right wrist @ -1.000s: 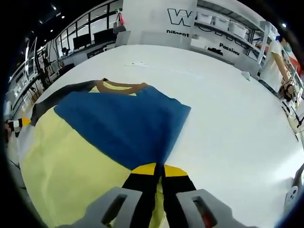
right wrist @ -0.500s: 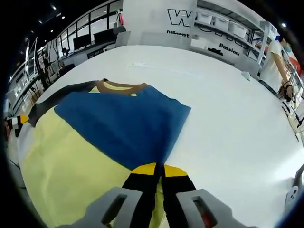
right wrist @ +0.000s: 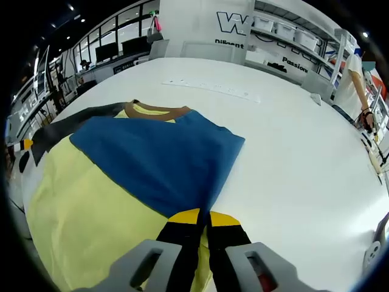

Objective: Fold the garment on the visible template until the final outline fits inside the template.

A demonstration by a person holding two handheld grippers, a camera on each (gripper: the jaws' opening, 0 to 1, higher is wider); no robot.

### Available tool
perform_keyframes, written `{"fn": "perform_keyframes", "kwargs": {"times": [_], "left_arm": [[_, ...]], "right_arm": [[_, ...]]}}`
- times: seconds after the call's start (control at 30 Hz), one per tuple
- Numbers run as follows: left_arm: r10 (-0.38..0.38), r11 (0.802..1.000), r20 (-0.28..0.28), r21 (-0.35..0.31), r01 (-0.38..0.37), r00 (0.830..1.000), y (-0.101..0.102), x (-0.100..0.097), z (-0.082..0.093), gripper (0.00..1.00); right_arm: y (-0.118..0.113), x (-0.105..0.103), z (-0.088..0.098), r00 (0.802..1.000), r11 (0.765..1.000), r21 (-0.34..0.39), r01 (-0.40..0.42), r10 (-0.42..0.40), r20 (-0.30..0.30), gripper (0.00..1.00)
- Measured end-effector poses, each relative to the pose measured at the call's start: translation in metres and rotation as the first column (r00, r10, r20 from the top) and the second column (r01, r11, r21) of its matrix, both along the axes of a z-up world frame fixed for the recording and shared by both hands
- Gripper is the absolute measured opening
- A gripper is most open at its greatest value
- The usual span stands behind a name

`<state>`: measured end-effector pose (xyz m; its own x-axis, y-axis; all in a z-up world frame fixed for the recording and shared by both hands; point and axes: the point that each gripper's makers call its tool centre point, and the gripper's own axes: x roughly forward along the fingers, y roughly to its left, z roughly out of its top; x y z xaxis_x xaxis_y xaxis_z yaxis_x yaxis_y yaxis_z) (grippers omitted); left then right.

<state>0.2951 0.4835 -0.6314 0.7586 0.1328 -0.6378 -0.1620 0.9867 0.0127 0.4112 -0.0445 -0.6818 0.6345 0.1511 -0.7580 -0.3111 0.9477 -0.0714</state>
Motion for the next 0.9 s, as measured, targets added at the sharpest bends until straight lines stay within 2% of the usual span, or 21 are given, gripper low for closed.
{"fn": "perform_keyframes", "kwargs": {"times": [0.1,0.2,0.33,0.5,0.57,0.67,0.8,0.9], "left_arm": [[-0.043,0.993,-0.039,0.108,0.047,0.998,0.007,0.003,0.0,0.0],[-0.067,0.984,-0.068,0.163,0.078,0.995,0.01,0.009,-0.003,0.0],[-0.105,0.956,-0.12,0.262,0.133,0.987,0.019,0.021,-0.007,0.0],[-0.129,0.936,-0.158,0.306,0.173,0.979,0.026,0.034,-0.015,0.0],[-0.149,0.914,-0.19,0.348,0.208,0.97,0.029,0.038,-0.018,0.0],[-0.155,0.907,-0.201,0.36,0.22,0.967,0.029,0.042,-0.024,0.0],[-0.15,0.908,-0.196,0.36,0.214,0.969,0.031,0.043,-0.027,0.0],[-0.125,0.946,-0.129,0.285,0.158,0.984,0.029,0.043,-0.026,0.01]], "right_arm": [[-0.001,0.001,0.0,1.0,1.0,-0.011,-0.005,0.005,0.005,0.0],[-0.001,0.002,0.0,1.0,1.0,-0.021,-0.009,0.009,0.005,0.0],[-0.003,0.002,0.001,1.0,0.999,-0.032,-0.012,0.012,0.005,0.0],[-0.01,0.002,0.001,1.0,0.998,-0.058,-0.001,0.002,0.009,0.0],[-0.013,0.002,0.001,1.0,0.998,-0.063,0.002,-0.001,0.01,0.0],[-0.016,0.003,0.001,1.0,0.998,-0.069,0.005,-0.004,0.011,0.0],[-0.017,0.003,0.001,1.0,0.998,-0.068,0.009,-0.008,0.012,0.0],[-0.016,0.002,0.001,1.0,0.998,-0.067,0.01,-0.009,0.012,0.0]]}}
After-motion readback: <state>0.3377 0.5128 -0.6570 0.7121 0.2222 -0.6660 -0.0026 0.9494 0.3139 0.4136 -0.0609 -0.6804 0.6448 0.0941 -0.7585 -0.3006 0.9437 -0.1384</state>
